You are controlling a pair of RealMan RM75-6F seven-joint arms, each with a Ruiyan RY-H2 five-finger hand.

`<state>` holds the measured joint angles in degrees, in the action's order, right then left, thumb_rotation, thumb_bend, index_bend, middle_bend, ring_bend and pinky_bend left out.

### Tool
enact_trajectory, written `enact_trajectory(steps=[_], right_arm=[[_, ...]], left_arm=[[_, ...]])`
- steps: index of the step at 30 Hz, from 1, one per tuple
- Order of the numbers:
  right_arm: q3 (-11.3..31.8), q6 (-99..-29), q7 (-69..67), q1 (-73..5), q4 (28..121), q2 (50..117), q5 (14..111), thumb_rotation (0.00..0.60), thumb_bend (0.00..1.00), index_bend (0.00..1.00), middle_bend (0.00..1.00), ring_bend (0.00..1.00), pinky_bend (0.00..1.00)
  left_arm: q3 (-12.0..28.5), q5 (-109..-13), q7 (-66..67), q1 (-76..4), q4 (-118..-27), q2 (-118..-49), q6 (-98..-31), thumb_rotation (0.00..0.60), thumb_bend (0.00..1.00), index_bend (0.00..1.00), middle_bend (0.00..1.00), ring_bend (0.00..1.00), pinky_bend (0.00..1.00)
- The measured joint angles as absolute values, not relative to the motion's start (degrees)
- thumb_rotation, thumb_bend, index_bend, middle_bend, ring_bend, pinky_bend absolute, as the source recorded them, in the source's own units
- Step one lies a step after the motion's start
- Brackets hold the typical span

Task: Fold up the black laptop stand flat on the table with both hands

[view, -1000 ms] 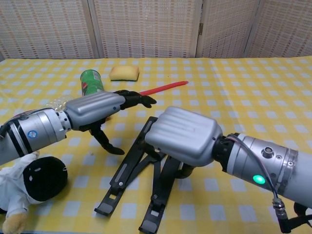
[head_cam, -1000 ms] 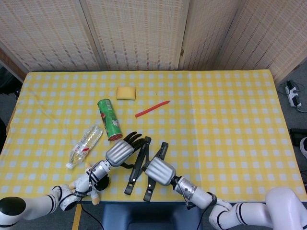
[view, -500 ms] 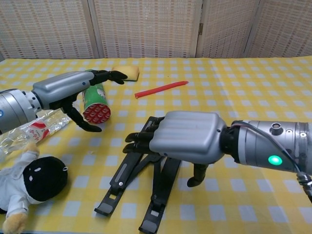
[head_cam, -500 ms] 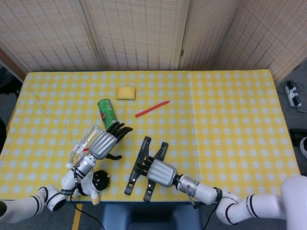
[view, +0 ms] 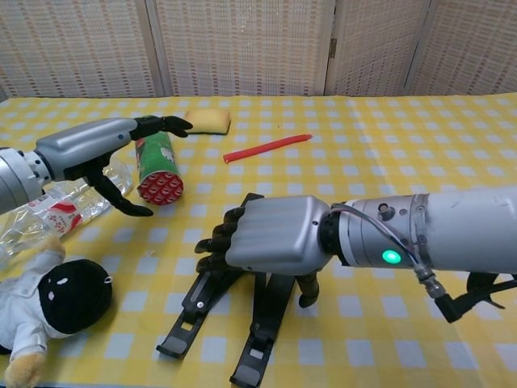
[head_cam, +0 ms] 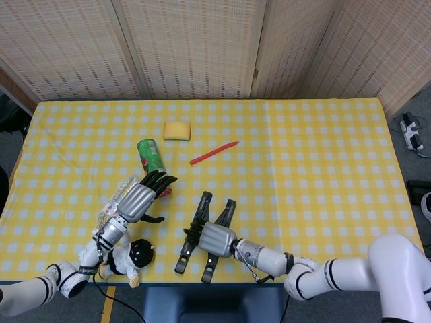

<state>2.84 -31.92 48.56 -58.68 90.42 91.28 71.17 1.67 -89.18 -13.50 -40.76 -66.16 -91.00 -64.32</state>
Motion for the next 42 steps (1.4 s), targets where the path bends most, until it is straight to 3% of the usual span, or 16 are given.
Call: enact_trajectory(steps=[7, 16, 21, 24, 30, 36, 42], right_arm=[[2.93, -30.14, 47.17, -62.14, 88.67, 92.09, 67.38, 0.600, 0.11, 0.01, 0.15, 0.12, 0.08], [2.08, -32.47, 44.79, -63.52, 87.36, 92.64, 68.18, 0.600, 0.11, 0.27, 0.32, 0.23, 0.10], [1.55, -34.47, 42.04, -63.09, 86.63, 92.73, 71.59, 0.600, 0.16, 0.43, 0.43, 0.34, 0.16], [1.29, -35.56, 39.79, -62.80, 85.95, 92.73, 74.02, 0.600, 0.17, 0.45, 0.45, 0.35, 0.17], [0.60, -37.01, 36.41, -62.46, 84.80, 92.76, 77.94, 0.600, 0.17, 0.43, 0.43, 0.34, 0.17], [0.23, -38.48, 35.85, -61.74, 86.24, 91.21, 78.81, 0.600, 0.17, 0.06, 0.16, 0.18, 0.12], [-0.07, -44.80, 36.60, -58.48, 91.76, 86.03, 79.33, 0.600, 0.17, 0.04, 0.14, 0.16, 0.11]], left_arm=[[1.55, -89.41, -14.43, -40.34, -65.32, -91.06, -64.43, 0.600, 0.12, 0.06, 0.13, 0.00, 0.00], [1.51, -89.74, -14.83, -40.14, -65.07, -91.27, -64.49, 0.600, 0.12, 0.05, 0.13, 0.00, 0.00], [1.47, -90.02, -15.00, -40.11, -65.00, -91.32, -64.53, 0.600, 0.12, 0.04, 0.13, 0.00, 0.00], [1.58, -90.06, -14.86, -40.12, -65.21, -91.22, -64.58, 0.600, 0.12, 0.04, 0.13, 0.00, 0.00], [1.87, -90.03, -14.10, -40.11, -65.97, -90.86, -64.68, 0.600, 0.12, 0.04, 0.13, 0.00, 0.00], [2.29, -89.77, -13.66, -39.86, -66.96, -90.00, -65.12, 0.600, 0.12, 0.03, 0.13, 0.00, 0.00], [3.11, -89.04, -13.22, -39.07, -68.64, -87.79, -66.40, 0.600, 0.13, 0.03, 0.13, 0.00, 0.00]])
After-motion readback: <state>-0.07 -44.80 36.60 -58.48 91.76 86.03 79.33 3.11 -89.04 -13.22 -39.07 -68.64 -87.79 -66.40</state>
